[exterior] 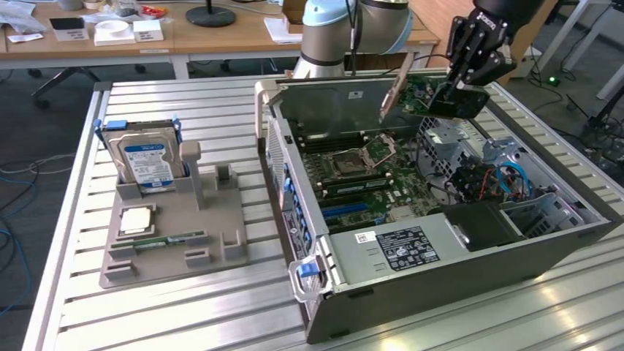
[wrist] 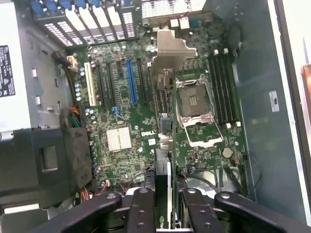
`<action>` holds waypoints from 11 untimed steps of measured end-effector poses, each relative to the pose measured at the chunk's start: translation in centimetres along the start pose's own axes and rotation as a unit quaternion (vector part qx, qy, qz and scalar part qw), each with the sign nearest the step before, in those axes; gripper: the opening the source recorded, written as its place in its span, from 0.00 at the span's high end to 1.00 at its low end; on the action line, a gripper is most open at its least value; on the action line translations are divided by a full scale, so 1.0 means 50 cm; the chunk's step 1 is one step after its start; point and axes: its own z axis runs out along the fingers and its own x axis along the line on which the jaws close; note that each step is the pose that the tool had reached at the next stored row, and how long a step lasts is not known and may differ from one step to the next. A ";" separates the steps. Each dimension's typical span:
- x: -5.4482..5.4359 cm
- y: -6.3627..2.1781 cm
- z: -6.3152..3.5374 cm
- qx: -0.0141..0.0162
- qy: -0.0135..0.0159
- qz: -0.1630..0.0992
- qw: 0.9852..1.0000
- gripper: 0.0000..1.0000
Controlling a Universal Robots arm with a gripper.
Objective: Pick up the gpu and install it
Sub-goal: 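Insert the gpu into the slot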
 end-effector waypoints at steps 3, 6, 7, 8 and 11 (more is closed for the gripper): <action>0.000 0.000 0.000 0.000 0.000 -0.002 1.000 0.74; 0.000 0.000 0.000 0.000 0.000 -0.002 1.000 0.74; -0.001 0.000 0.001 0.001 0.000 -0.004 1.000 0.74; 0.000 0.000 0.001 0.001 0.001 -0.011 1.000 0.74; 0.000 0.000 0.002 0.001 0.003 -0.032 0.999 0.74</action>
